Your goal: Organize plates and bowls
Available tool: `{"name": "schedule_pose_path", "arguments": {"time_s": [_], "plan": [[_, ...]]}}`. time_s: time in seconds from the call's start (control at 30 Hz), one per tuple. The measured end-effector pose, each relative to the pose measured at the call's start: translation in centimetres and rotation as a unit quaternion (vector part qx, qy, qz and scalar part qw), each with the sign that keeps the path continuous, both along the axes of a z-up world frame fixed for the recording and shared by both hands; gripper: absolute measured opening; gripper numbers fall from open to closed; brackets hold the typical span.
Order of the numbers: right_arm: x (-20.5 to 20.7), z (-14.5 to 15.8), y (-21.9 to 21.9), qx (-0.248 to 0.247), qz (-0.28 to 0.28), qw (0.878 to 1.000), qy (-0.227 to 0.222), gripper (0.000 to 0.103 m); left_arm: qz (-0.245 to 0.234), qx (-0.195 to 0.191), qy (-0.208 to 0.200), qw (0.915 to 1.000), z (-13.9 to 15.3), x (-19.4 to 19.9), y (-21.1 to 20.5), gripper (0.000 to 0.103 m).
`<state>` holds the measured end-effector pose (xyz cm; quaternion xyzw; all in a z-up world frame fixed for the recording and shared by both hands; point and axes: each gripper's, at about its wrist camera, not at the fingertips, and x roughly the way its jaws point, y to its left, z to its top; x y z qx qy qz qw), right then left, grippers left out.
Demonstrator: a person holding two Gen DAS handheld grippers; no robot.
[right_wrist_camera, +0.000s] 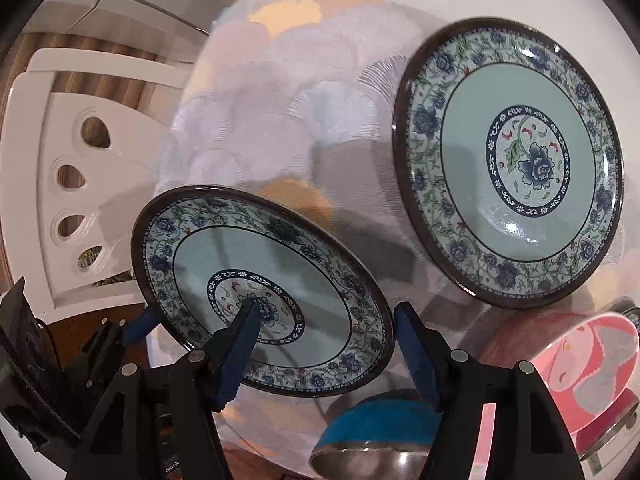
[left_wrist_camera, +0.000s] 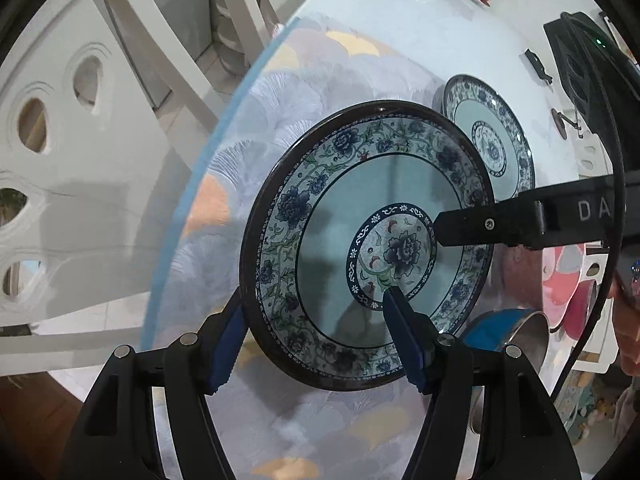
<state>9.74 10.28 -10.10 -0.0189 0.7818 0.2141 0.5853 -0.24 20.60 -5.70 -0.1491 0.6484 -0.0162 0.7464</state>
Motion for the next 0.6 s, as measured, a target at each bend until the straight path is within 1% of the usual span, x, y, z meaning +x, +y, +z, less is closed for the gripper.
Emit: {"name": "schedule_pose_path", "arguments": {"time_s": [0.03,0.13,0.27,0.3,0.4,0.43,0.6], "plan": [[-0.2,0.5,-0.2,0.002,-0.003,1.0,-0.002,0.068,0.0,0.001,-0.002,1.0,0.3,0.3,0.6,0.064],[-1.0,1.5,-1.5,0.014,-0.008,1.0,-0.013,0.068,0.001,0.005,-0.007,1.0,0.8,0.2,0.6,0.064],[-1.1,4.3,-3.2,0.031,-0.015,0.999,-0.021,0.068,0.005,0.002,-0.008,1.0,1.7,-0.6,1.2,0.064],[-0.2,5.2,-2.9,0.035,-0.017,0.999,-0.022,0.068,0.006,0.003,-0.008,0.9999,1.9,-0.7,1.1,0.064],[-0.5,7.2,-3.9,0.045,-0.021,0.998,-0.03,0.068,0.003,0.007,-0.011,0.9999,2.7,-1.3,0.8,0.064],[-0.3,8.0,-5.3,0.047,-0.021,0.998,-0.032,0.068,0.001,0.011,-0.014,0.9998,3.1,-1.3,0.2,0.064],[-1.6,10.3,-7.8,0.066,-0.027,0.996,-0.044,0.068,0.002,0.016,-0.027,0.9995,4.8,-2.5,-1.1,0.064]]}}
